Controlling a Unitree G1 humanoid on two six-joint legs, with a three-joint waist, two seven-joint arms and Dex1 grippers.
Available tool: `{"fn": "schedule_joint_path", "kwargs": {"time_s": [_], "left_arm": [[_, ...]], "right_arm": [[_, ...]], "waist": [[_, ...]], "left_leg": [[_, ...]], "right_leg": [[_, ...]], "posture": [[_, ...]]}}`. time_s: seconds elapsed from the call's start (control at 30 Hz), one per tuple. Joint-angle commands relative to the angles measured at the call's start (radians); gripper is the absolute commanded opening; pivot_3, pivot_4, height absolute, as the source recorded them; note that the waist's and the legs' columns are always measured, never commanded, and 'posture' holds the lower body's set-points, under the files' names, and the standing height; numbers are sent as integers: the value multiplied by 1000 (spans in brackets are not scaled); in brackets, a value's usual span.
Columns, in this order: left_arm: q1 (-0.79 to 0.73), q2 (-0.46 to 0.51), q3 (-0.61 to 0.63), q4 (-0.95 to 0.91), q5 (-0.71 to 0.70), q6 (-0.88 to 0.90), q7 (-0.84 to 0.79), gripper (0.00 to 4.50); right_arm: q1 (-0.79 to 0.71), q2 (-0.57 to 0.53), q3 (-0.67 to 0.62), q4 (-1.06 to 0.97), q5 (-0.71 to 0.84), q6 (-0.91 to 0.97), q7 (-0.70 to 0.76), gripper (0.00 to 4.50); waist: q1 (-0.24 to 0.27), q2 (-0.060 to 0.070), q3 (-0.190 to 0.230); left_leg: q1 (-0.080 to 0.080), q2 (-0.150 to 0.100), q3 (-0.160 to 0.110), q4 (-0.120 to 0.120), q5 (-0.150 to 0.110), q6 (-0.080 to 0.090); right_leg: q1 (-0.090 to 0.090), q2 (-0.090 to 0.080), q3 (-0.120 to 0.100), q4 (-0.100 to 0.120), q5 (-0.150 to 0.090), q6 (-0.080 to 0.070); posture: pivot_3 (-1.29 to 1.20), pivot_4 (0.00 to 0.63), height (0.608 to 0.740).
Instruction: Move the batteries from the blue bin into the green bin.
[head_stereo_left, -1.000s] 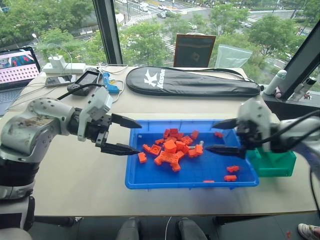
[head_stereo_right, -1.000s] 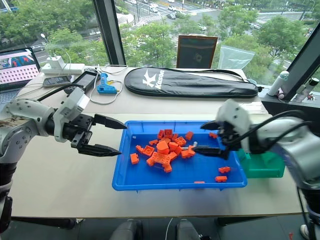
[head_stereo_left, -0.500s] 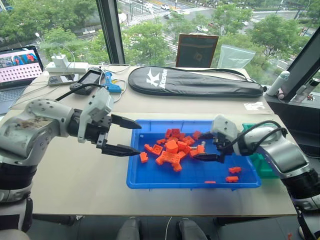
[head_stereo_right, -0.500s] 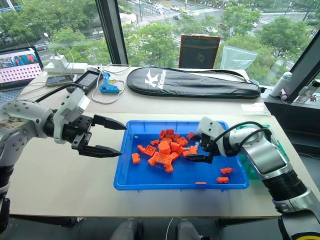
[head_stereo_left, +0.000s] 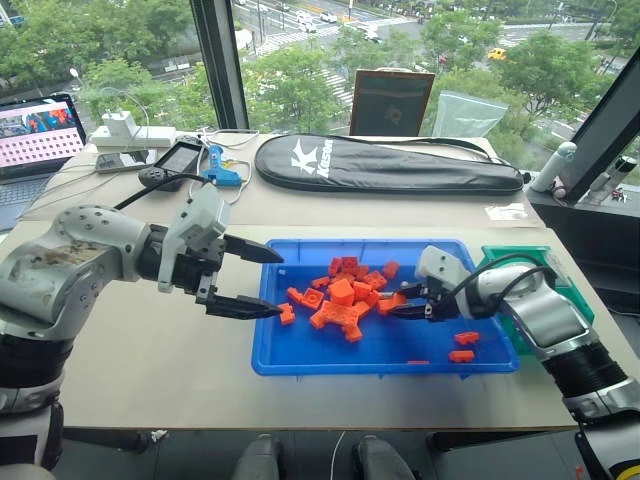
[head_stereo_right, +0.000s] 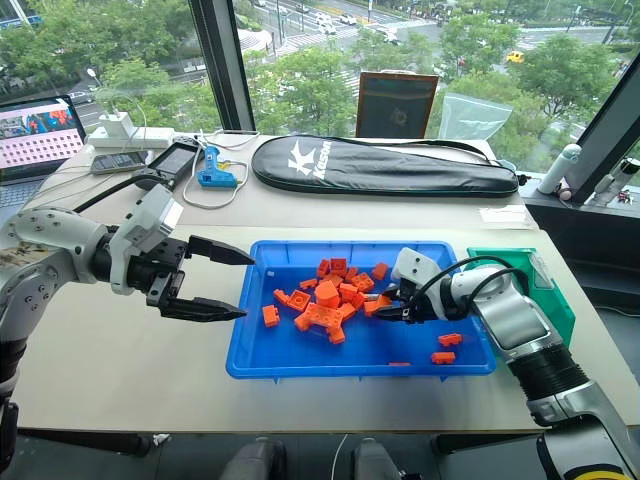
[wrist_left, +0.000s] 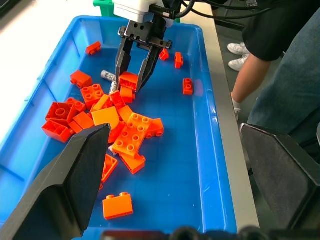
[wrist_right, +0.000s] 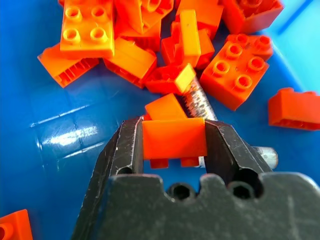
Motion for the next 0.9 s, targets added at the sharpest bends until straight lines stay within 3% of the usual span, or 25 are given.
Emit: {"fn": "schedule_joint_path", "kwargs": {"time_s": [0.03, 0.3, 0.43, 0.5, 0.6, 0.67, 0.73, 0.9], "left_arm": [[-16, 3, 33, -14, -13, -17, 1, 4500], [-35, -29, 6, 6, 5, -57, -7, 4500], [-49, -43, 5, 22, 2, -54, -3, 4500], [-53, -44, 2, 25, 9, -60, -7, 4500], [-52, -44, 4, 23, 9, -57, -3, 4500], [-44, -41, 8, 16, 9, -55, 1, 4500], [-39, -38, 12, 13, 7, -54, 2, 4500], [-39, -35, 17, 15, 15, -64, 6, 4500]], "right_arm": [[-27, -55, -77, -74, 48, 31, 58, 1446], [44, -274, -1, -148, -5, 105, 236, 1446], [38, -274, 8, -162, -3, 124, 248, 1446], [37, -297, 1, -186, 30, 166, 292, 2450], [6, -298, -34, -150, 51, 191, 307, 3206], [-29, -270, -49, -99, 35, 164, 274, 4140], [-51, -234, -45, -63, -2, 103, 221, 4432], [-111, -101, -34, 81, -90, -12, 75, 4432]], "waist": [[0, 0, 0], [4, 0, 0], [-5, 0, 0], [-8, 0, 0], [-6, 0, 0], [-5, 0, 0], [-4, 0, 0], [-5, 0, 0]], "left_leg": [[0, 0, 0, 0, 0, 0], [0, 0, 0, 1, 0, 0], [0, 0, 0, 3, 0, 0], [0, 1, 0, 3, 0, 0], [0, 1, 0, 4, 0, 0], [0, 0, 0, 5, 0, 0], [0, 0, 0, 5, 0, 0], [0, 0, 0, 5, 0, 0]], "right_leg": [[0, 0, 0, 0, 0, 0], [0, 0, 0, 0, 0, 0], [0, 0, 0, 1, -1, 1], [0, 0, 0, 2, -2, 2], [0, 0, 0, 2, -2, 2], [0, 0, 0, 2, -2, 2], [1, 0, 0, 2, -2, 2], [0, 0, 0, 2, -2, 2]], "posture": [[0, 150, 733], [0, 150, 733], [0, 150, 733], [0, 150, 733], [0, 150, 733], [0, 150, 733], [0, 150, 733], [0, 150, 733]]}}
